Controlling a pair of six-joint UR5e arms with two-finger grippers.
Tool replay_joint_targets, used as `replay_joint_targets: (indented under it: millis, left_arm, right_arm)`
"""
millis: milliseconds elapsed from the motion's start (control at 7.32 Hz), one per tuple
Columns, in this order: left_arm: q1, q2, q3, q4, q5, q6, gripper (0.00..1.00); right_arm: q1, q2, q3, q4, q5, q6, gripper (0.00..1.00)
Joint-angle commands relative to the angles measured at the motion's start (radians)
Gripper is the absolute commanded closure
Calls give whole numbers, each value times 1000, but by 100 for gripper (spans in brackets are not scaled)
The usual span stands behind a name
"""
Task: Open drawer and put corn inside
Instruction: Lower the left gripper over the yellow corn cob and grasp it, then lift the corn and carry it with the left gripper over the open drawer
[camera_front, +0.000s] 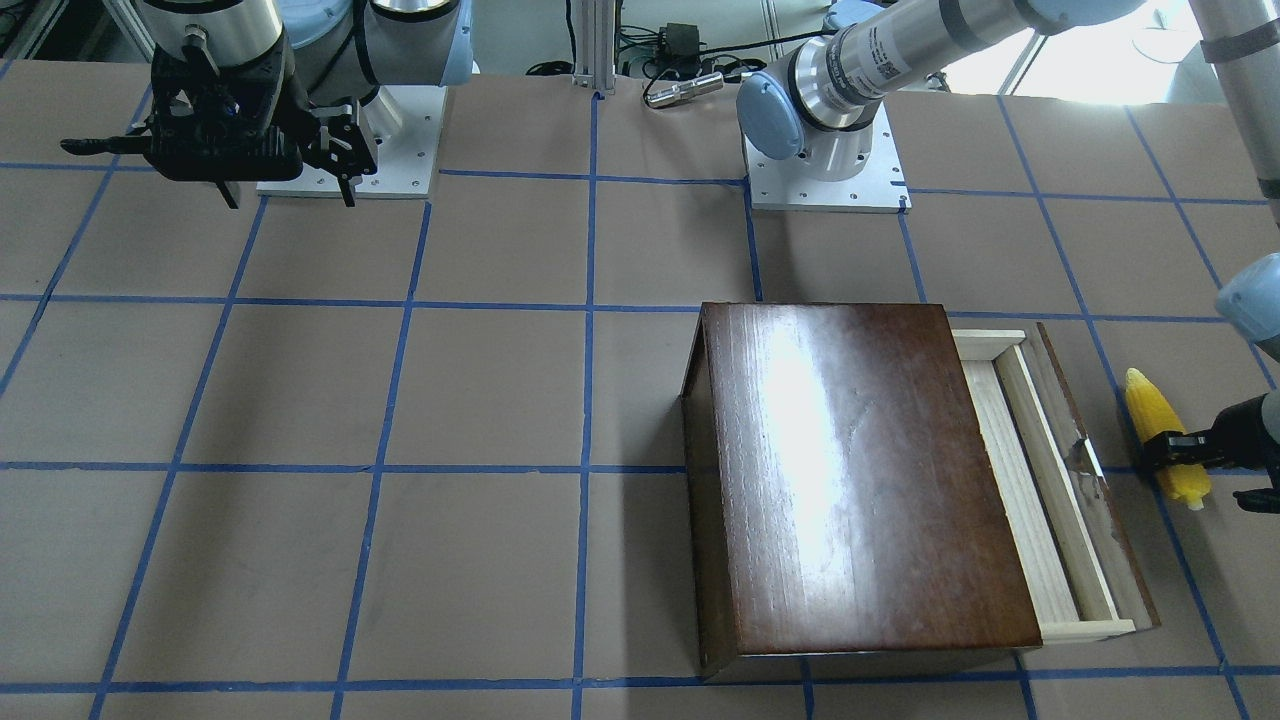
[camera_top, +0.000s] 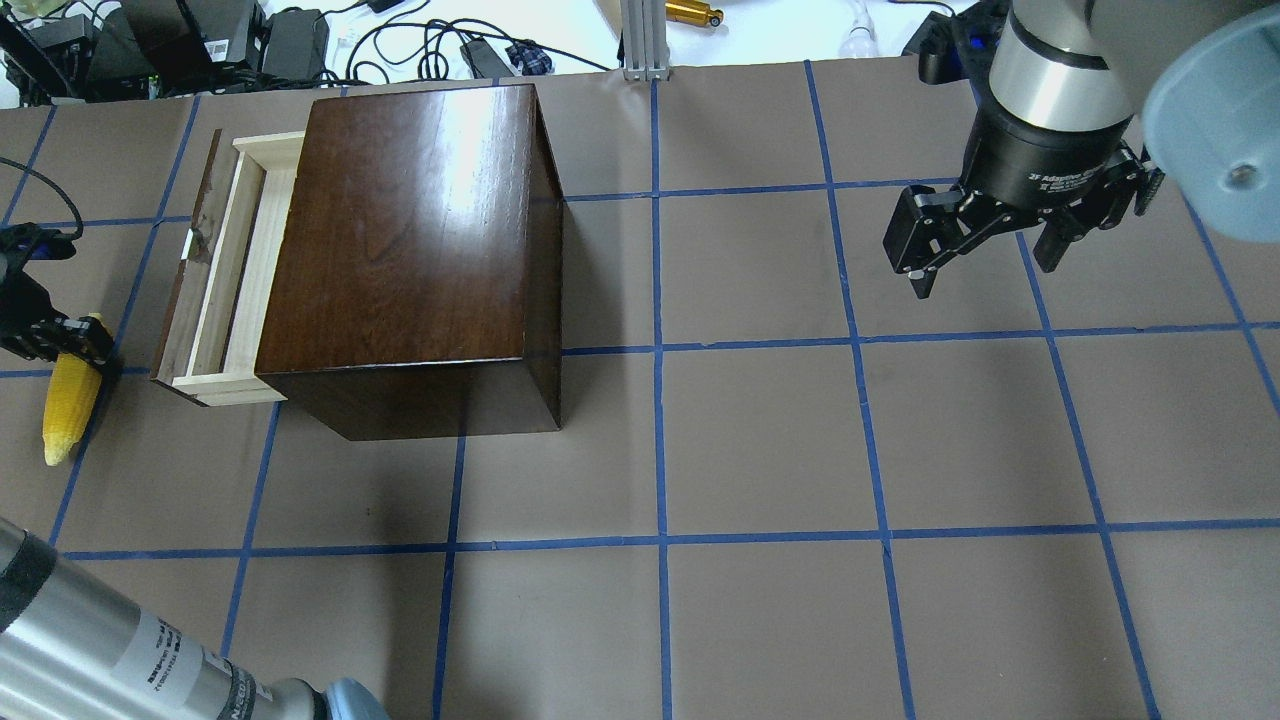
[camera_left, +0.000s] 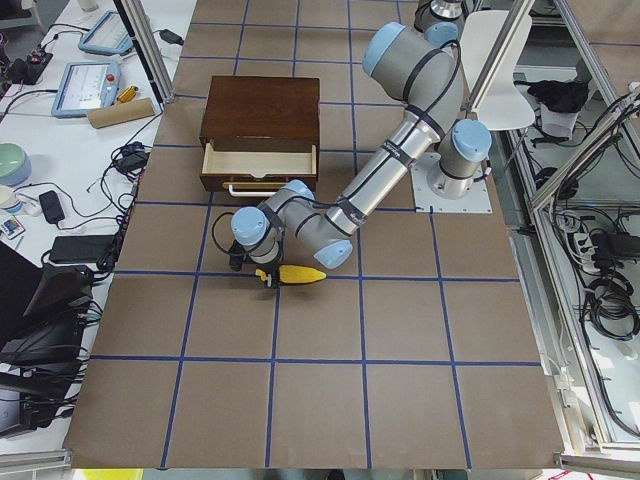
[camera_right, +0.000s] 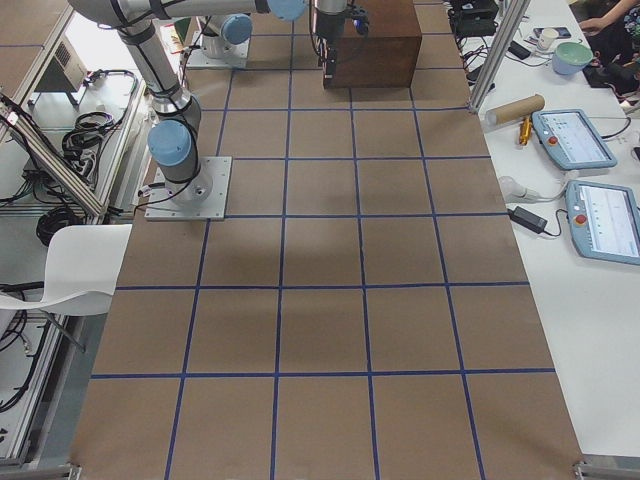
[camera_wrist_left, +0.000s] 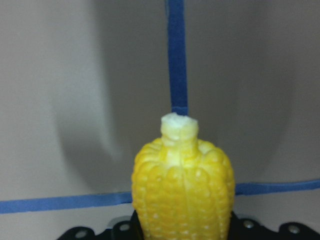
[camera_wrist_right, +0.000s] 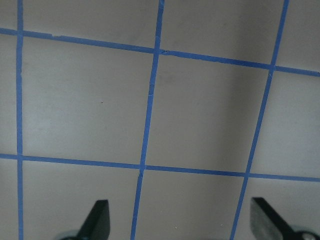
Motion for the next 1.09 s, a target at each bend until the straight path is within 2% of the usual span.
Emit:
replay_joint_targets:
  millis: [0,410,547,683,957]
  left_arm:
    - [-1,74,6,-20,0,0,100]
    - [-27,255,23,-198,-9,-6,100]
    - [-72,298,41,-238,-14,-17,100]
    - [-127,320,61,-287,-26,-79,100]
    - [-236,338,68,-304,-58,-214,100]
  right_arm:
    - [0,0,0,1,0,0,0]
    - [0,0,0,1,0,0,0]
    - [0,0,0,-1,0,-1,0]
    - [0,0,0,-1,0,-1,0]
    - [0,1,0,-1,0,-1,0]
